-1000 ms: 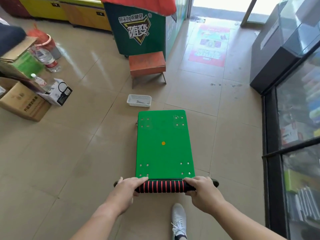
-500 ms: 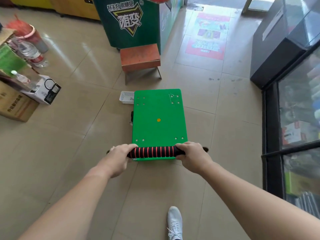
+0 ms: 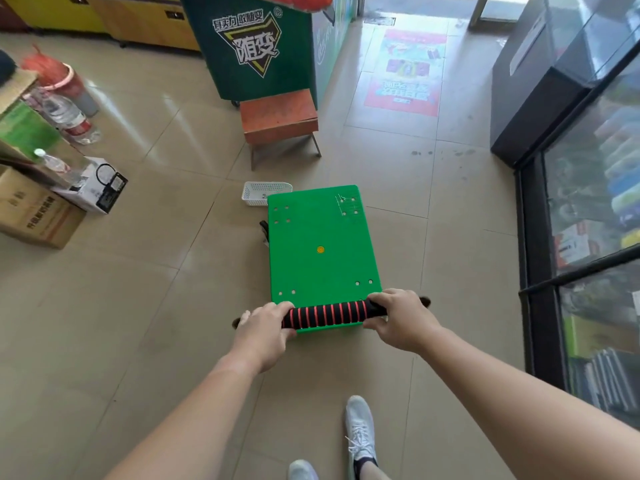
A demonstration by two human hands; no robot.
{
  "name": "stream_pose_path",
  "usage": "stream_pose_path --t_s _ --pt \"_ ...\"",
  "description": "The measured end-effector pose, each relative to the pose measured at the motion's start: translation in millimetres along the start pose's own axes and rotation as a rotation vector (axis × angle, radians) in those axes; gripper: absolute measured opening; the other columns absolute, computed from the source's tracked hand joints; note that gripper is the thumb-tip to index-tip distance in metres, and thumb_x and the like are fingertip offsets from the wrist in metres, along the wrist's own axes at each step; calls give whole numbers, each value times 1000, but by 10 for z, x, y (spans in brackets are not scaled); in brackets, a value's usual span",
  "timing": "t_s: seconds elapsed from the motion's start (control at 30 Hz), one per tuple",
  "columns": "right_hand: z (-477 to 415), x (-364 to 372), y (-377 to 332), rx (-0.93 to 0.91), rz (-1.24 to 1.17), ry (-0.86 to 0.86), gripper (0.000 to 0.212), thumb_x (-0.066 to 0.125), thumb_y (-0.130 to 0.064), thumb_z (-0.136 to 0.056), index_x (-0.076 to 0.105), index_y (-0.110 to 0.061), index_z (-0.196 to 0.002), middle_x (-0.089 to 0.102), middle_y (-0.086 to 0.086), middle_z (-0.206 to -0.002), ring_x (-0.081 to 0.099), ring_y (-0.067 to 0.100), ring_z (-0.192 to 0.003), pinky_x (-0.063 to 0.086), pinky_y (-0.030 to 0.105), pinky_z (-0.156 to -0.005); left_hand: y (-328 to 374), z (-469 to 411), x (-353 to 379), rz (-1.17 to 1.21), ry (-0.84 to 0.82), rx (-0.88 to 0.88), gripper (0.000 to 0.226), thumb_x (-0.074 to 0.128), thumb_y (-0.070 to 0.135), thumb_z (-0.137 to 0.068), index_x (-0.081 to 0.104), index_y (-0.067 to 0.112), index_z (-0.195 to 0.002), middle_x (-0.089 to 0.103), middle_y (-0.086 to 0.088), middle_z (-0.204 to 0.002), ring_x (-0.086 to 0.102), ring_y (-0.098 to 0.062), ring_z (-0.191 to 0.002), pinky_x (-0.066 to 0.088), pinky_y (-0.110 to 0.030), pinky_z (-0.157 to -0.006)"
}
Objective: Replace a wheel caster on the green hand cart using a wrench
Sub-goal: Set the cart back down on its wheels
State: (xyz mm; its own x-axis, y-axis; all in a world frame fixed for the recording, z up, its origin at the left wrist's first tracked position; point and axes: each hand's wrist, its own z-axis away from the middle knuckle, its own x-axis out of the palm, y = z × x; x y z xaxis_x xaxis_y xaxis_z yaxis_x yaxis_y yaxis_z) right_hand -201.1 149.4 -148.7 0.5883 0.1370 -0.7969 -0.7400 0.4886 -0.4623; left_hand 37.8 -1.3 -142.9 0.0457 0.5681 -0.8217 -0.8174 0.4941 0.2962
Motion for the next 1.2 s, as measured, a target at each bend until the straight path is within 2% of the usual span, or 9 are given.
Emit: stream_pose_path --t_s 0.13,0.27,0.4,0.63,0.8,0.93,1.03,1.2 --pt "586 284 12 19 3 16 30 68 -46 -88 65 -30 -113 62 -8 -101 53 22 -103 38 36 -99 13 504 305 4 -20 4 39 63 35 -98 54 36 -136 62 7 -119 57 -23 -118 34 -46 -115" --pt "1156 486 -1 30 -4 7 36 70 -40 -88 66 -26 -121 65 -5 -111 53 21 -111 29 29 -98 10 1016 557 -29 -55 23 44 61 39 -99 51 38 -141 61 8 -125 56 -22 -124 35 -43 -113" --pt "1586 688 38 36 1 -23 45 73 -44 -84 67 -27 -124 67 -5 -115 56 23 -110 32 33 -101 13 1430 793 -68 -88 39 49 57 41 -101 43 40 -148 57 12 -136 50 -18 -132 30 -42 -117" --pt "1889 986 152 48 -68 65 45 75 -46 -69 72 -29 -110 69 -11 -99 62 20 -96 38 36 -89 -21 1724 1001 -47 -125 35 49 52 40 -103 38 42 -150 52 18 -137 46 -12 -131 24 -42 -120" --pt "1893 973 163 37 -81 82 43 76 -46 -64 73 -32 -105 70 -18 -96 65 16 -91 39 34 -81 -38 1733 952 21 -178 46 48 54 43 -103 39 44 -149 50 23 -138 44 -7 -132 21 -39 -119" --pt "1633 853 139 55 -72 79 44 74 -48 -67 72 -32 -108 70 -17 -100 63 15 -97 34 33 -86 -30 1521 831 56 -157 19 49 57 40 -102 42 42 -148 50 24 -141 41 -5 -135 16 -41 -122" --pt "1301 689 110 41 -65 65 44 72 -49 -70 71 -31 -111 70 -15 -101 61 14 -100 32 32 -87 -56 1225 687 74 -130 10 48 59 37 -101 45 41 -147 53 20 -140 43 -8 -135 15 -43 -123" --pt "591 382 39 13 -65 102 34 75 -44 -74 70 -30 -105 65 -13 -90 60 17 -96 31 33 -84 -56 560 320 19 -67 10 48 59 37 -101 46 38 -148 56 13 -140 47 -16 -134 22 -44 -121"
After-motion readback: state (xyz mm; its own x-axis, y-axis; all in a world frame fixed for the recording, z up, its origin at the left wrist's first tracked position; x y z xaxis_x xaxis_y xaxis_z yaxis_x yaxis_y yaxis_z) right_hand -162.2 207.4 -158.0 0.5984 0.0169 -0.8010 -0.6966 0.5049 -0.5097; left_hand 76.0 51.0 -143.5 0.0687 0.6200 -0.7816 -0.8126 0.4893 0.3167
